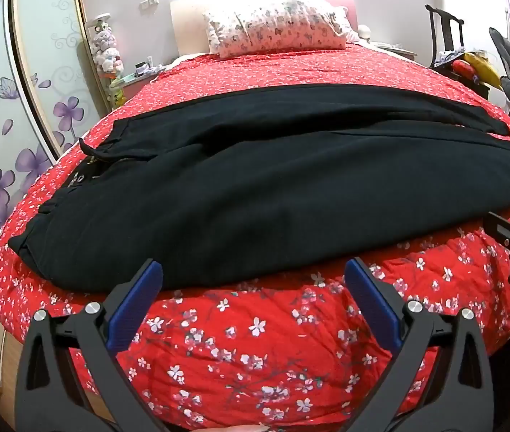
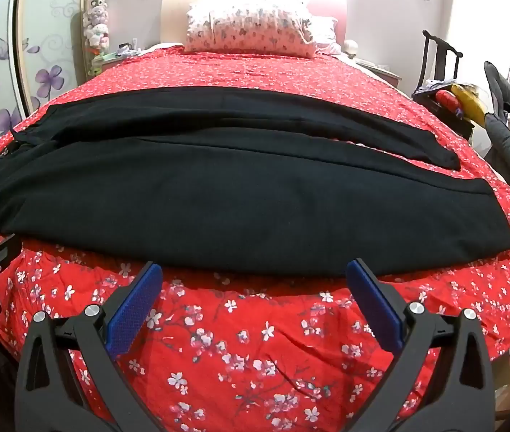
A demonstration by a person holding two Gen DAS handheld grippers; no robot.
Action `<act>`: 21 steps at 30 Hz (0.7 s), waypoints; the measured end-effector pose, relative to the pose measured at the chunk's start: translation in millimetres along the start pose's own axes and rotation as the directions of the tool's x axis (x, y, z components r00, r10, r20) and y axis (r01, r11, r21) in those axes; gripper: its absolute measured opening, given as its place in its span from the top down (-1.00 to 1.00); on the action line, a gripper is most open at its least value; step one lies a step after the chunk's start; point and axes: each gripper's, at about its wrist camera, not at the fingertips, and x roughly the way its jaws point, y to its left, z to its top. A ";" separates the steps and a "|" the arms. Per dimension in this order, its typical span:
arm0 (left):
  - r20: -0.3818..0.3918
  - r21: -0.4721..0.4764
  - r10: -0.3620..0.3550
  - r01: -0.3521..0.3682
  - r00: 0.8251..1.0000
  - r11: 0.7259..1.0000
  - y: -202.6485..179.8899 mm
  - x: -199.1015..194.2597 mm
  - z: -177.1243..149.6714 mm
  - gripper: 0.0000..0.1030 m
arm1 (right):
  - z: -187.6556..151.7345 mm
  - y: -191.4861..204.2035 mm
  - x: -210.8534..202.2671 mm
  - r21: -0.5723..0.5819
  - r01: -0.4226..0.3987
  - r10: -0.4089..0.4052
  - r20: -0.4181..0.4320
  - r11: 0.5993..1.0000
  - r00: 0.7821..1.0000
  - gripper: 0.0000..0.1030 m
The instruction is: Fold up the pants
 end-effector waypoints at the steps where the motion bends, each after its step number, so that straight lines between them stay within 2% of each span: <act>1: 0.000 0.001 0.001 -0.001 1.000 1.000 -0.1 0.0 0.0 -0.96 | -0.1 -0.1 0.2 0.001 -0.001 0.001 -0.001 1.000 1.000 -0.97; 21: 0.000 0.003 0.004 -0.004 1.000 1.000 -0.2 0.0 0.0 -0.96 | -0.8 -0.5 2.2 0.005 -0.005 0.005 -0.006 1.000 1.000 -0.97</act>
